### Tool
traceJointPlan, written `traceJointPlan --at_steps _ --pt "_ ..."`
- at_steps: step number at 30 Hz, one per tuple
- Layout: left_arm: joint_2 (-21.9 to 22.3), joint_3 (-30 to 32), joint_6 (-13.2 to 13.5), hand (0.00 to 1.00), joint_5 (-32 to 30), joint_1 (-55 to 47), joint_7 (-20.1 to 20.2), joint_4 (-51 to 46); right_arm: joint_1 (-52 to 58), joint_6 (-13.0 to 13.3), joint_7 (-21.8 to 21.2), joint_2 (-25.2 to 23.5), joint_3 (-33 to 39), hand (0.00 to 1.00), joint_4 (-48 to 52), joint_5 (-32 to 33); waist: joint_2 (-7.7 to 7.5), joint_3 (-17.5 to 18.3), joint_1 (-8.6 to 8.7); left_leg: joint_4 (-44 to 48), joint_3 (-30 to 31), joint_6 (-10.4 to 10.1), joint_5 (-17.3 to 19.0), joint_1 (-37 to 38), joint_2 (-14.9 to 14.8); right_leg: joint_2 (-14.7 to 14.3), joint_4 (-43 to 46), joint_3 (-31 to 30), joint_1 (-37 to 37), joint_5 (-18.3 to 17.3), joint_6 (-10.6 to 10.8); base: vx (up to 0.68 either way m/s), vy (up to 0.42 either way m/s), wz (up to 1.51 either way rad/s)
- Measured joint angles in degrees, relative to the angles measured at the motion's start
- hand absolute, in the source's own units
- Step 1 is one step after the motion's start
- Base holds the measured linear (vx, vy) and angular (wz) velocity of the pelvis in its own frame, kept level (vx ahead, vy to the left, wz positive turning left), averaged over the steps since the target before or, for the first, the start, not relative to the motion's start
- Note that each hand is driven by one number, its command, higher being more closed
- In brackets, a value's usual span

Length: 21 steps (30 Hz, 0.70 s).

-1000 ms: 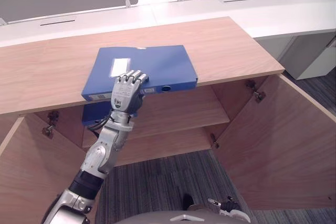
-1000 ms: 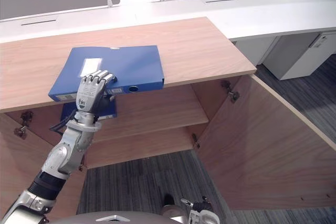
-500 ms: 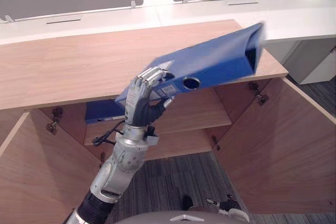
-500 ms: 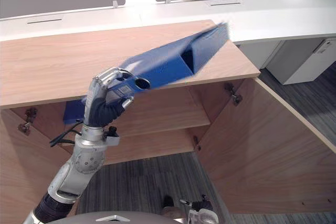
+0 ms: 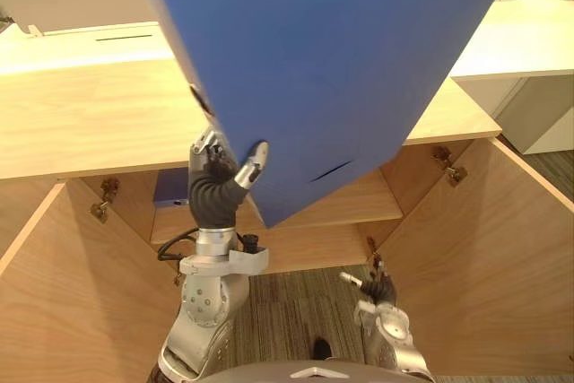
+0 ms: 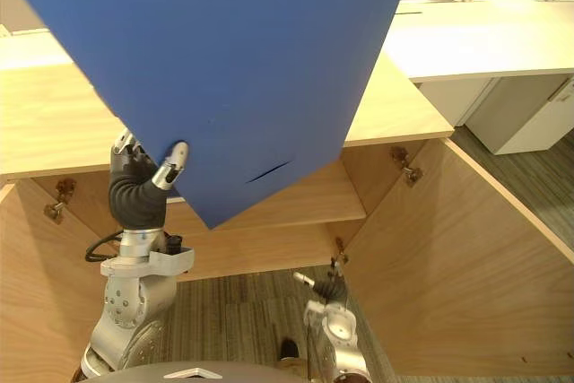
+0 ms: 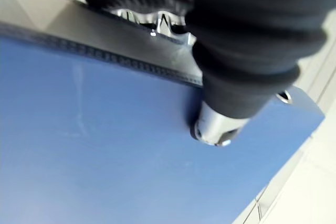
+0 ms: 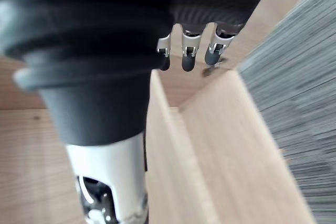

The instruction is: Walk over to the cabinet, pick up the folder, carry it to the office cabinet, place the folder inside the office cabinet, then close the office cabinet door

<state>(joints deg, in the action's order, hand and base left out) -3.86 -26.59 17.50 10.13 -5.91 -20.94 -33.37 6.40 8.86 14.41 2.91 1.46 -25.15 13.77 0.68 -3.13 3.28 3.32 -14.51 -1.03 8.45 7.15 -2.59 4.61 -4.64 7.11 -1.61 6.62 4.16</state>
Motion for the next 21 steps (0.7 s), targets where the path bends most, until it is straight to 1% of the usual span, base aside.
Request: traceJointPlan --at_steps 1,2,4,5,11,14,16,18,20,21 --pt "0.1 1.2 0.0 1.0 1.6 -0.7 0.7 0.0 0.3 0.7 0.0 -0.8 0.3 0.0 4.4 0.2 -0.2 0.0 0.01 0.0 0.0 0.0 0.0 0.0 0.0 0.0 0.0 0.0 0.0 0.0 0.0 -0.04 -0.02 0.0" --pt "0.2 1.9 0.0 1.0 2.2 -1.1 1.0 0.0 0.4 1.0 0.0 -1.3 0.7 0.0 6.6 0.6 -0.29 -0.1 0.01 0.0 0.0 0.0 0.0 0.0 0.0 0.0 0.0 0.0 0.0 0.0 0.1 -0.05 -0.02 0.0" --pt "0.6 4.0 0.0 1.0 3.3 -2.6 2.3 0.1 1.2 2.6 -0.1 -2.9 1.7 0.0 14.3 1.4 -0.64 -0.2 -0.03 -0.3 0.0 0.0 0.0 0.0 0.0 0.0 0.0 0.0 0.0 0.1 0.1 -0.05 -0.019 0.0" --pt "0.6 5.2 0.0 1.0 3.3 -3.5 2.8 0.1 1.9 3.6 -0.2 -3.2 1.8 0.0 18.4 2.0 -0.85 -0.3 -0.12 -0.3 0.0 0.0 0.0 0.0 0.0 0.0 0.0 -0.1 0.0 0.1 0.1 -0.05 -0.017 0.01" --pt "0.6 10.3 0.0 1.0 3.3 -6.6 6.1 0.3 3.4 6.2 -2.1 -4.4 4.0 0.0 35.1 3.9 -1.4 -0.3 -0.07 -0.4 -0.4 0.0 0.0 0.0 0.0 0.0 0.0 -0.5 0.3 0.1 0.2 -0.02 -0.006 -0.02" --pt "0.5 11.9 0.0 1.0 3.3 -6.9 7.8 0.3 3.3 7.5 -4.0 -4.4 5.6 0.0 40.1 4.4 -1.47 -0.4 -0.09 -0.4 -0.7 0.1 0.1 0.1 0.0 0.0 0.0 -0.7 0.5 0.1 0.2 -0.04 -0.019 -0.05" --pt "0.5 12.5 0.0 1.0 3.5 -6.9 9.2 0.3 2.7 8.4 -4.8 -4.4 6.0 0.0 41.4 5.4 -1.48 -0.4 -0.09 -0.4 -1.1 0.1 0.1 0.1 0.0 0.0 0.0 -1.1 0.7 0.2 0.4 -0.06 -0.023 -0.1" --pt "0.4 12.9 0.0 1.0 4.3 -6.9 10.7 0.4 1.8 8.7 -6.3 -4.1 6.1 0.0 42.8 7.1 -1.45 -0.4 -0.03 -0.4 -1.3 0.2 0.2 0.0 0.0 0.0 0.0 -1.4 0.9 0.3 0.4 -0.06 -0.025 -0.08" --pt "0.4 12.9 0.0 1.0 5.5 -6.9 12.8 0.5 0.8 9.0 -8.2 -2.4 5.9 0.0 43.3 8.9 -1.49 -0.4 -0.05 -0.4 -1.3 0.3 0.3 0.0 0.1 0.0 0.0 -1.5 0.9 0.3 0.4 -0.05 -0.02 -0.01" --pt "0.4 12.9 0.0 1.0 5.6 -6.9 13.2 0.6 0.5 9.0 -8.3 -1.9 5.9 0.0 43.4 9.1 -1.49 -0.4 -0.06 -0.4 -1.3 0.3 0.3 0.0 0.1 0.0 0.0 -1.5 0.9 0.3 0.4 -0.04 -0.02 0.0"
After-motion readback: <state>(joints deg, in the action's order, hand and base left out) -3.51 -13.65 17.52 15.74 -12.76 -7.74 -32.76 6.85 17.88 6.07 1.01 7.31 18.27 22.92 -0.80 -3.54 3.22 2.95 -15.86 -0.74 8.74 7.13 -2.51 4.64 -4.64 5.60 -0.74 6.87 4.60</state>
